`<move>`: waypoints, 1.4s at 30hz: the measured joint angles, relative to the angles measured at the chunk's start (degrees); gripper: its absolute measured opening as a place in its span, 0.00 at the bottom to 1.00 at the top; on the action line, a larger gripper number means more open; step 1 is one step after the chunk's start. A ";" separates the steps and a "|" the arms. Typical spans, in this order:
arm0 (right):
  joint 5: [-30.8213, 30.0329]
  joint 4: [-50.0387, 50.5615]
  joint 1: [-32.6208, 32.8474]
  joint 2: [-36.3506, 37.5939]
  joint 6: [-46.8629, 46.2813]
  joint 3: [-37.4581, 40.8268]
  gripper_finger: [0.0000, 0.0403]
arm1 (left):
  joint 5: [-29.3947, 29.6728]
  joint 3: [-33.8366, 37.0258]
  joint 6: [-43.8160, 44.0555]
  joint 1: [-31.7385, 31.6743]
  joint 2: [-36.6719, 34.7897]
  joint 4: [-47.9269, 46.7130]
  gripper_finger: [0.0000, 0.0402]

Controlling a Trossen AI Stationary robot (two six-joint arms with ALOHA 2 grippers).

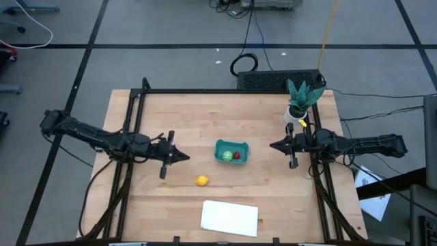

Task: Pick and placing Produce into tupperware
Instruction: Put the yellow lemon into the blue bin

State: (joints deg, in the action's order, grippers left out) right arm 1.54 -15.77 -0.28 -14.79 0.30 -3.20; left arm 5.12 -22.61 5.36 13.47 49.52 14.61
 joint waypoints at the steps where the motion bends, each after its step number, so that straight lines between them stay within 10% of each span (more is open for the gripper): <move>1: 0.00 0.00 0.01 0.00 0.00 0.00 0.00 | 0.30 -0.83 0.38 0.66 0.92 -0.43 0.02; 42: 0.00 -0.16 -0.01 -0.02 -0.07 0.00 0.00 | 2.63 -31.37 11.40 5.47 20.15 -39.43 0.02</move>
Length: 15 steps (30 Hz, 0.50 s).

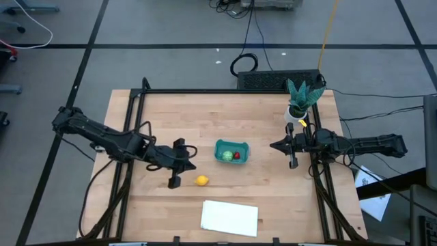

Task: Pick and placing Produce into tupperware
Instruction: Put the yellow lemon into the blue bin

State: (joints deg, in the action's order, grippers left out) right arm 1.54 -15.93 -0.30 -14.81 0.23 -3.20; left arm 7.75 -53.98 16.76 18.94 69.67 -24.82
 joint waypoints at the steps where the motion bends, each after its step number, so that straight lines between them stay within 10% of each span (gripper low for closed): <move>1: 0.00 0.00 0.00 0.02 0.00 0.00 0.00 | 0.00 -0.47 0.00 0.00 0.67 -0.02 0.02; 15: -0.01 -0.05 0.01 0.02 -0.03 0.01 0.00 | -3.69 -8.70 0.91 -2.48 11.35 -11.87 0.02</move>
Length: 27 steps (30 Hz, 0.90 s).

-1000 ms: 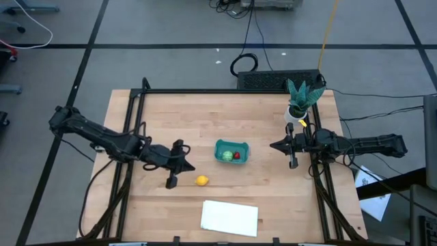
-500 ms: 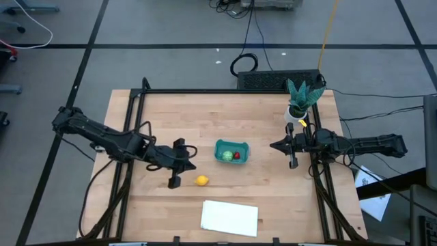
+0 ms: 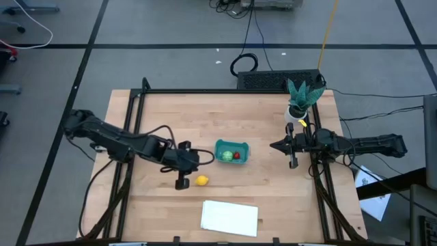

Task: Pick and placing Produce into tupperware
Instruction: Put the yellow lemon into the blue bin

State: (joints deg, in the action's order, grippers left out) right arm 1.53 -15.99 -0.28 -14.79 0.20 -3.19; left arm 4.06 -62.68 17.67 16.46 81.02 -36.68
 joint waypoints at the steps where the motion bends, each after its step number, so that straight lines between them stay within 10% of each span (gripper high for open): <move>1: 0.00 0.00 0.00 0.00 -0.02 -0.01 0.00 | -0.75 -0.73 -0.06 -0.39 0.57 -0.44 0.02; 27: -0.01 -0.02 0.00 0.00 -1.03 0.01 0.00 | -9.16 -23.55 -4.45 -5.11 13.46 -25.16 0.02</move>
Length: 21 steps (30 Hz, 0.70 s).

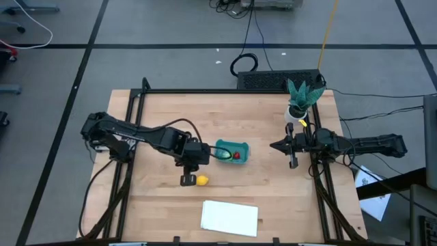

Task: Pick and placing Produce into tupperware
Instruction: Put the yellow lemon into the blue bin

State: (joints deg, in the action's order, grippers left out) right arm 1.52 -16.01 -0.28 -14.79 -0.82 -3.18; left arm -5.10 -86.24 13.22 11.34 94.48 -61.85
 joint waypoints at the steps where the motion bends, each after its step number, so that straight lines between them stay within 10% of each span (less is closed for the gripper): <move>1: 0.00 0.00 0.00 -0.02 -0.02 -0.01 0.00 | -0.02 -0.49 -0.39 -0.14 0.17 -0.32 0.02; 15: 0.00 0.00 0.00 -0.02 0.07 -0.01 0.00 | 0.22 -1.03 -3.03 -0.45 0.18 -0.01 0.04; 21: 0.00 0.00 0.00 -0.02 0.03 0.00 0.00 | 0.01 -1.03 -3.96 -0.18 0.18 0.02 0.19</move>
State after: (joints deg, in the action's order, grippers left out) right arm 1.52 -16.01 -0.27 -14.81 -0.80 -3.18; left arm -5.09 -87.26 9.26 11.17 94.65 -61.82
